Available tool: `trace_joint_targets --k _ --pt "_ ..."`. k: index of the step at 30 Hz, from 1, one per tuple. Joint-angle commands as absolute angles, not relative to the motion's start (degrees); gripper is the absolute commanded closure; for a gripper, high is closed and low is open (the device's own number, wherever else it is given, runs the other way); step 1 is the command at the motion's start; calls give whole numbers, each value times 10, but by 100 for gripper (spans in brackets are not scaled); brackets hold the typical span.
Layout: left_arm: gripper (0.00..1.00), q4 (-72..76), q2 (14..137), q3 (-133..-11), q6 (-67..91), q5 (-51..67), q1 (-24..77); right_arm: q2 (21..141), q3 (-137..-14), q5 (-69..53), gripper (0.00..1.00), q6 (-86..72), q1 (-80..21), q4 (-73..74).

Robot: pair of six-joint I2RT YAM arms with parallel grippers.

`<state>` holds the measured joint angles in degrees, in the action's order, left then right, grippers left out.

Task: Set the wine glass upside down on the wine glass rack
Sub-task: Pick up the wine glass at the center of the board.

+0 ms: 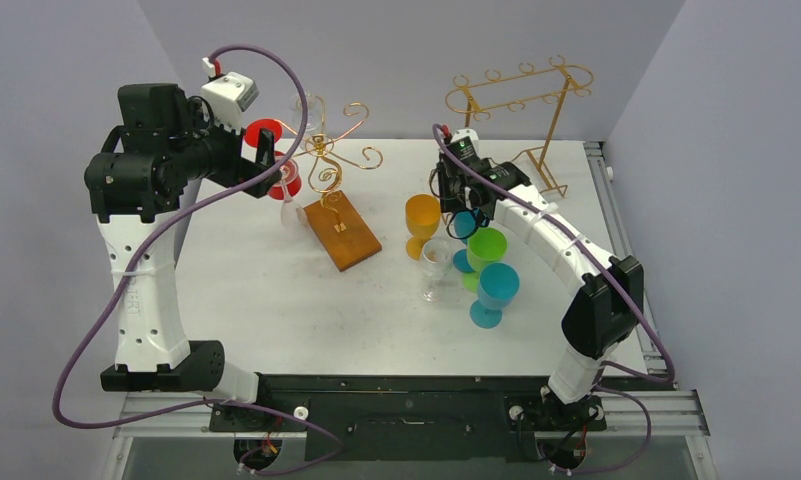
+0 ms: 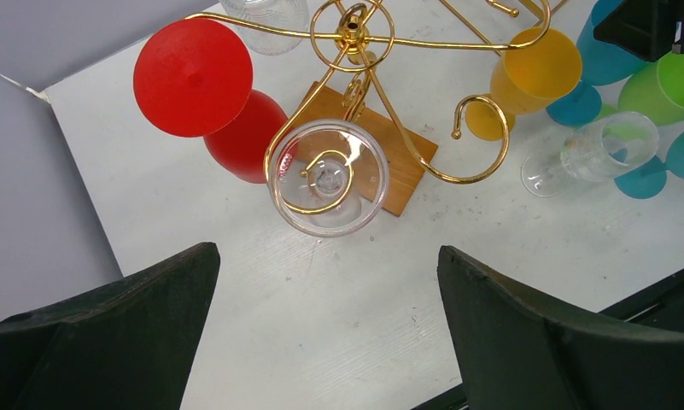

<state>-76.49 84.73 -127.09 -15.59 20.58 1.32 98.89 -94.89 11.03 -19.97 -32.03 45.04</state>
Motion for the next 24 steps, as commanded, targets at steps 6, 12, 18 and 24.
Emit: trace_joint_targets --k 6,12,18,24 --pt "2 -732 831 -1263 -161 209 11 975 -902 116 70 -192 -323 441" --pt "2 -731 831 -1263 -163 207 11 977 -888 118 78 -190 -321 441" --pt "2 -734 831 -1267 -156 214 12 959 -936 165 100 -185 -318 457" --pt "2 -733 831 -1267 -148 217 16 914 -985 198 100 -184 -318 476"
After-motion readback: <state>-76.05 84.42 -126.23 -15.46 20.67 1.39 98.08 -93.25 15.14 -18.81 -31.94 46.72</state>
